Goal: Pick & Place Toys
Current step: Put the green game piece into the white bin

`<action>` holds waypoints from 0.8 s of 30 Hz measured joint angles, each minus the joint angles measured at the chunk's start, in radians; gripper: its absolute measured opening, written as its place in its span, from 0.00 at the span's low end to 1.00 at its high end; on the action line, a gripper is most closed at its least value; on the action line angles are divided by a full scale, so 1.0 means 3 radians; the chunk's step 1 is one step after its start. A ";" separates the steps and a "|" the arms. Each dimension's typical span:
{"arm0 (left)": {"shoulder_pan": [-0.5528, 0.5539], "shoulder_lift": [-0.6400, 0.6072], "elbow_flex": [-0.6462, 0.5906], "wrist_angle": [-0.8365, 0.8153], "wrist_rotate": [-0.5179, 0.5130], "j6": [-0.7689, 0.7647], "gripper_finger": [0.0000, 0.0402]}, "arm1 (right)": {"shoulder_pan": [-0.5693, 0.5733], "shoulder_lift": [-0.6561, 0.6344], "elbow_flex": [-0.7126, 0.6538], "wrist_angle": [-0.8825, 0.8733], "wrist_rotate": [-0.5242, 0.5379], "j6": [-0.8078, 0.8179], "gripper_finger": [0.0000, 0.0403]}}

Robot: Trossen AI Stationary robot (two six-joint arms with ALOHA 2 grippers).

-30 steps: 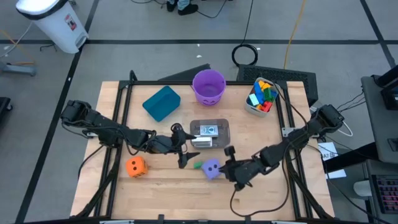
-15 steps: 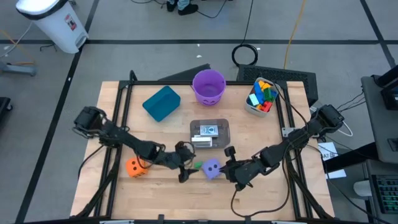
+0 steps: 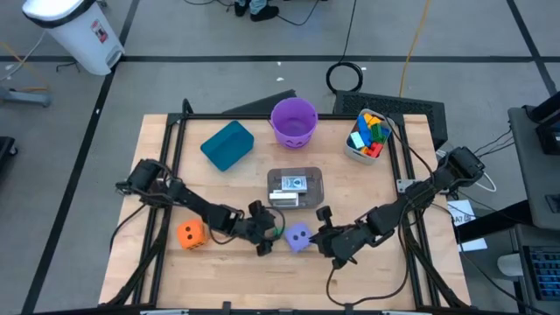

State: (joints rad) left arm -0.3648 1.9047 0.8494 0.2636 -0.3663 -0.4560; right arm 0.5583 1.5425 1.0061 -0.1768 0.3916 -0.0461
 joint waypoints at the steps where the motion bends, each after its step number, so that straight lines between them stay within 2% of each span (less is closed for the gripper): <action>1: 0.0011 0.0000 0.0000 0.0001 0.0021 -0.0008 0.91 | 0.0000 0.0000 0.0000 -0.0002 0.0000 -0.0001 0.01; 4: 0.0036 -0.0003 0.0000 0.0011 0.0068 -0.0038 0.86 | 0.0000 0.0000 0.0000 -0.0006 -0.0001 0.0000 0.01; 7: 0.0039 -0.0006 0.0000 0.0005 0.0079 -0.0011 0.75 | 0.0000 0.0000 0.0000 -0.0051 -0.0001 0.0000 0.01; 11: 0.0044 -0.0006 0.0000 0.0004 0.0155 -0.0021 0.56 | 0.0000 -0.0003 0.0000 -0.0113 0.0001 -0.0042 0.01; 14: 0.0044 -0.0119 0.0000 -0.0142 0.0442 -0.0048 0.39 | 0.0019 -0.0122 0.0000 -0.0246 0.0022 -0.0084 0.00; 18: 0.0021 -0.0419 -0.0008 -0.0516 0.0521 -0.0060 0.17 | 0.0045 -0.0389 0.0001 -0.0596 0.0296 0.0138 0.00; 21: -0.0035 -0.0683 -0.0004 -0.0606 0.0405 -0.0029 0.17 | 0.0083 -0.0605 -0.0068 -0.0746 0.0559 0.0334 0.00; 24: -0.0147 -0.0889 -0.0004 -0.0500 0.0184 0.0071 0.17 | 0.0113 -0.0837 -0.0301 -0.0652 0.0706 0.0373 0.00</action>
State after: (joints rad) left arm -0.4088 1.6379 0.8482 0.1135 -0.3111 -0.4348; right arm 0.5921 1.2913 0.9158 -0.3725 0.6033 0.0659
